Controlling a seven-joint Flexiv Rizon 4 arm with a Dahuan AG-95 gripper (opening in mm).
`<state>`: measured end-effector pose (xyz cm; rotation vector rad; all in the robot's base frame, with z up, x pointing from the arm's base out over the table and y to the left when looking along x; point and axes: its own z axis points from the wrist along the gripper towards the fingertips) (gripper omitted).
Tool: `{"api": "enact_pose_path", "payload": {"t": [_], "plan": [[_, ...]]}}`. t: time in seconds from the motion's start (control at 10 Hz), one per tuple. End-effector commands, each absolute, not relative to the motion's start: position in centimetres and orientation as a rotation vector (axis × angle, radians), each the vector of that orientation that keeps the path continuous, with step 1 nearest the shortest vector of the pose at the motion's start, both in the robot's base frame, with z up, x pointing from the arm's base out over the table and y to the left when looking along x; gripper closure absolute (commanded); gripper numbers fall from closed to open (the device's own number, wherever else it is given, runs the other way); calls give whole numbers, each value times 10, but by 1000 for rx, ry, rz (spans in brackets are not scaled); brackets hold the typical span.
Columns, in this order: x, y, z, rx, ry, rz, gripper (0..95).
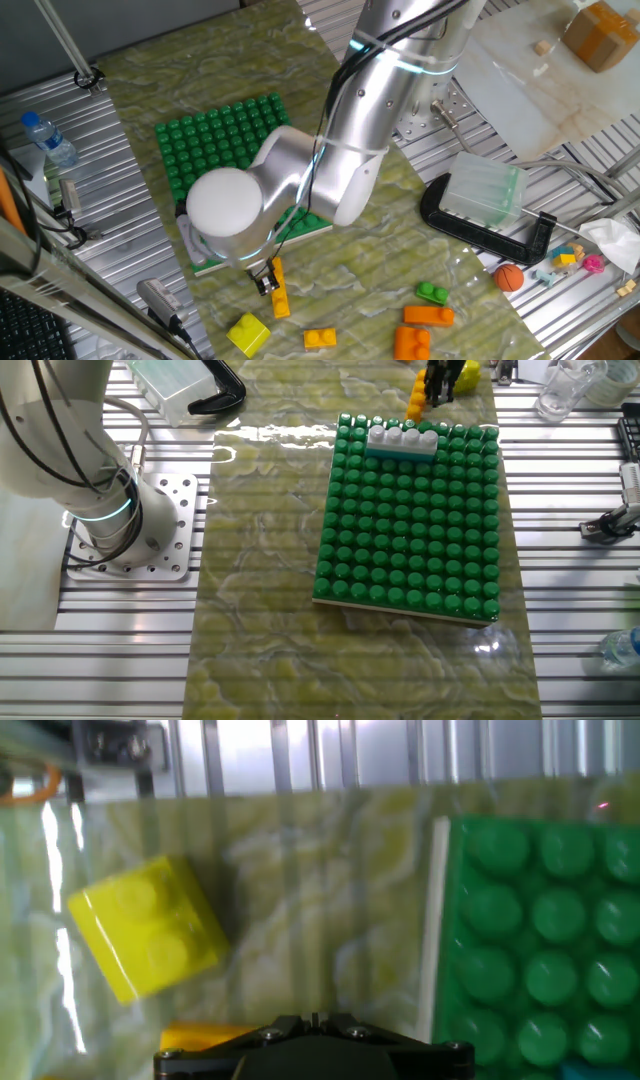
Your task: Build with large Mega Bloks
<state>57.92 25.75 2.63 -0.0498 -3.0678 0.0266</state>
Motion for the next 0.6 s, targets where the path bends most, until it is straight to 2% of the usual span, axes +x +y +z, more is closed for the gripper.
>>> {"api": "enact_pose_path", "payload": {"t": [0.1,0.6], "plan": [[572,253,25,-34,-3065,17,950],[567,249,25,-56,-3059,-76,950]]}}
